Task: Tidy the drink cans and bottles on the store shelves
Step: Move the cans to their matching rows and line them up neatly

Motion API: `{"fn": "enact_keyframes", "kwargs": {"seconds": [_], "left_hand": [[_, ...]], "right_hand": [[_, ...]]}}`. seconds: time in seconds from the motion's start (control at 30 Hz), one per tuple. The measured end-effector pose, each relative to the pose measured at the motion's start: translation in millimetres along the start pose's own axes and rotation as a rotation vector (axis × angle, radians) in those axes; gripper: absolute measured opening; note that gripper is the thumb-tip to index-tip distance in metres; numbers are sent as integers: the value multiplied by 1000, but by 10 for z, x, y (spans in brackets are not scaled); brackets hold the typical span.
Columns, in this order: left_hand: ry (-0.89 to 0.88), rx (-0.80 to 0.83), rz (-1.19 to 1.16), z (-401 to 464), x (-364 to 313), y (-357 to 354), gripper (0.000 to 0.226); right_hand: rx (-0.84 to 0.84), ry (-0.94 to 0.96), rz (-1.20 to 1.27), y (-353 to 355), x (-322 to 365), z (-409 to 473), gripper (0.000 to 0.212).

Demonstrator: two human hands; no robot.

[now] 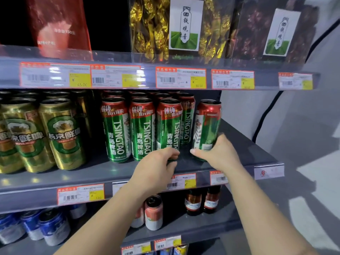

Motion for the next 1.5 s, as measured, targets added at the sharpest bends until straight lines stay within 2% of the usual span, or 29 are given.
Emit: {"fn": "enact_keyframes", "kwargs": {"seconds": [0.17,0.27,0.4,0.5,0.63,0.73,0.83,1.0,1.07,1.13,1.23,1.4,1.5], "left_hand": [[6,6,-47,-26,26,6,32],[14,8,-82,-18,24,14,30],[23,24,-122,-22,24,10,31],[21,34,-126,-22,38,13,31],[14,38,-118,-23,60,-3,32],[10,47,-127,-20,76,-6,32],[6,71,-129,-35,64,-3,34],[30,185,-231,32,54,58,40],[31,227,-226,53,52,53,43],[15,240,-184,73,49,47,46],[-1,259,-195,87,53,56,50],[-59,357,-232,39,22,85,55],[-140,233,-295,-184,32,240,42]], "right_hand": [[188,76,70,-35,-40,0,96],[163,114,102,-3,-68,-12,91],[189,132,66,-73,0,-28,103],[208,173,156,-76,26,12,91],[143,197,90,-130,71,52,72],[157,198,98,-179,90,95,70],[159,185,93,-200,72,93,77],[106,136,-46,-213,106,20,87],[4,127,-125,-242,130,-81,85],[-118,115,-79,-268,163,-201,89],[-203,100,28,-355,223,-460,95],[-279,77,129,-641,322,-1026,71],[-298,84,126,-795,366,-1276,59]]}}
Point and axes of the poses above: each hand's wrist, its own z-axis towards the middle knuckle, its own y-axis out of the back of the hand, x = y × z, the point moved 4 cm from there along z, towards the middle knuckle, and after that the axes turned 12 degrees about x, right-handed, at the moved point
